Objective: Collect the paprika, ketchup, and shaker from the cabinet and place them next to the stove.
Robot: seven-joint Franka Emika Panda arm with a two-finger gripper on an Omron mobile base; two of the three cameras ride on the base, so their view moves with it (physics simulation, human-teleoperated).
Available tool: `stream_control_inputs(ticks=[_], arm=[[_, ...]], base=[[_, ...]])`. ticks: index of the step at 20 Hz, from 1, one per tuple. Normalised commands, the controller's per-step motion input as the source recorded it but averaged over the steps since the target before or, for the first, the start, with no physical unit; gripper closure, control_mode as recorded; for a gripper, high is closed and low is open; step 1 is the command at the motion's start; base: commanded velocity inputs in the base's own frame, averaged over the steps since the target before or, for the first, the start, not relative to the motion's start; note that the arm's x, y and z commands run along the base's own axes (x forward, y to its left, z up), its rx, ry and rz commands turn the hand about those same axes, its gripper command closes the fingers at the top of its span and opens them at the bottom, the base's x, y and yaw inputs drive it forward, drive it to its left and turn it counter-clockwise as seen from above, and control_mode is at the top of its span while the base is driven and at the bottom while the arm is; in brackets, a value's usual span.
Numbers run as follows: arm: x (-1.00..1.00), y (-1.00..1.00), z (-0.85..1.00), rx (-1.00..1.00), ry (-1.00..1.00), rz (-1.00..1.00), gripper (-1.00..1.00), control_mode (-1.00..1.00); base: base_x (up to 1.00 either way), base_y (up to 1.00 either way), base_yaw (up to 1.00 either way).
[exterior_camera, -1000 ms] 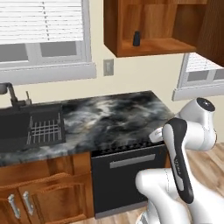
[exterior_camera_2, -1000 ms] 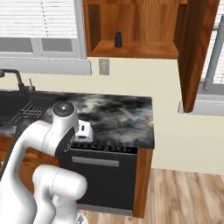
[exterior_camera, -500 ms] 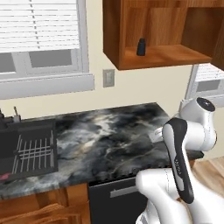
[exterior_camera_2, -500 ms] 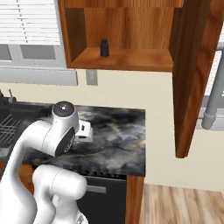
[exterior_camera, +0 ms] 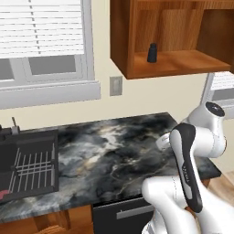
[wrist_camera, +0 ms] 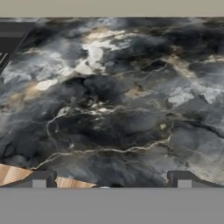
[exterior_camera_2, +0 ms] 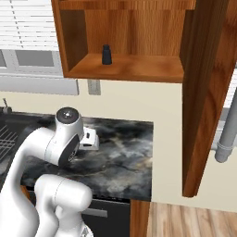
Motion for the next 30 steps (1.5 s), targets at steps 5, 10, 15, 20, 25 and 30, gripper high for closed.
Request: stream_control_inputs(ticks=[5,10,15,20,25,30], arm=[[0.25,-0.23,0.37,-0.02,-0.12,0.0,-1.0,-1.0],[0.03,-0.36,0.71,-0.07,-0.26,0.0,-1.0,-1.0],[0.0,-0.34,0.77,-0.08,-0.31,0.0,-1.0,-1.0],[0.0,-0.22,0.78,-0.08,-0.29,0.0,-1.0,-1.0],[0.0,-0.12,0.69,-0.05,-0.19,0.0,-1.0,-1.0],[0.0,-0.14,0.66,0.0,-0.02,-0.02,-1.0,-1.0]], base=[[0.1,-0.05,0.0],[0.0,0.0,0.0],[0.0,0.0,0.0],[0.0,0.0,0.0],[0.0,0.0,0.0],[0.0,0.0,0.0]])
